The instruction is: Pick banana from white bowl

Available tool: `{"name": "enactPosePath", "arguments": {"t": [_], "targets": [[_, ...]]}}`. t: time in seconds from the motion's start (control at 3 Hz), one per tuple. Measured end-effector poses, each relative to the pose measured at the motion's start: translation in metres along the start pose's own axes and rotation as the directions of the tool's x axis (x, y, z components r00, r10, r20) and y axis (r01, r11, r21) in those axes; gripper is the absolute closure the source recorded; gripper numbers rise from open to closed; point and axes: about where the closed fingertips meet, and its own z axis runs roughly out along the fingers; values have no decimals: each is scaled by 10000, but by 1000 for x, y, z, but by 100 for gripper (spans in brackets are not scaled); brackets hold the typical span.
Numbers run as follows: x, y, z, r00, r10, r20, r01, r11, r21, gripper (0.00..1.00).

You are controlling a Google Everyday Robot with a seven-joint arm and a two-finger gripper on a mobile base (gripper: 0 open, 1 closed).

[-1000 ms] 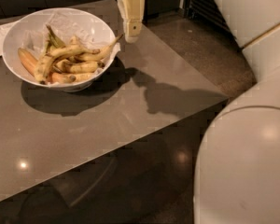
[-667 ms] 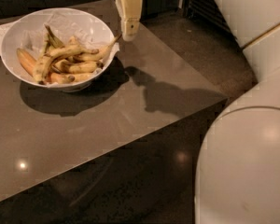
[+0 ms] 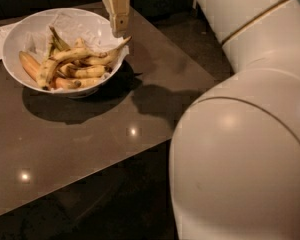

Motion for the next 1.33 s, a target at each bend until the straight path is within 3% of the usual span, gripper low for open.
{"name": "enactPosePath", "arguments": {"t": [0.33, 0.67, 1.33], "targets": [[-16, -12, 19, 9973, -718, 158, 722, 9970, -276, 2], [-23, -21, 33, 9940, -1071, 202, 1079, 9932, -433, 20], [-33, -32, 59, 9891, -1423, 369, 1446, 9872, -677, 29]]}}
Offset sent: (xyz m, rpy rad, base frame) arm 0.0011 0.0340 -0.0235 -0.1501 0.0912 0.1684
